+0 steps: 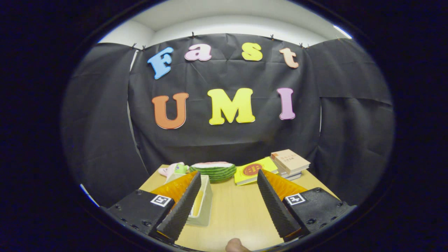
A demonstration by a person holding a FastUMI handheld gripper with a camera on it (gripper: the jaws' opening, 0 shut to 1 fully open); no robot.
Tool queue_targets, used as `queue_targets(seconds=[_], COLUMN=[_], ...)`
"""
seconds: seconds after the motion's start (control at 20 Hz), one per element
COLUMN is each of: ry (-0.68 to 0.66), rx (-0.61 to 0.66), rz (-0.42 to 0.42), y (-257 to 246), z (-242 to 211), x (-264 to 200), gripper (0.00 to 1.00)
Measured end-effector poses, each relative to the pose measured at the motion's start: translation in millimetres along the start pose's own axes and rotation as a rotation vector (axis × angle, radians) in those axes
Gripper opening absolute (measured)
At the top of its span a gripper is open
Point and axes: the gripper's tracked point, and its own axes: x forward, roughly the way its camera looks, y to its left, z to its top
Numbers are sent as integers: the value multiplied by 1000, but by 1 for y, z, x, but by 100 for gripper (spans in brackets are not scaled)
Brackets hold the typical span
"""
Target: Open the storage box then place both shoes into the box .Put the left shoe in first, then the right shoe, with the right side of both shoes facing outward in a uniform manner.
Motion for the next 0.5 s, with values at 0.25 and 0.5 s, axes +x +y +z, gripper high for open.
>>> queue_targets(seconds=[0.25,0.5], ry=[-65,-46], rx=[-22,-18], rz=[-38,-40], y=[-35,-61], z=[0,-19], x=[-18,-23], gripper=[100,100])
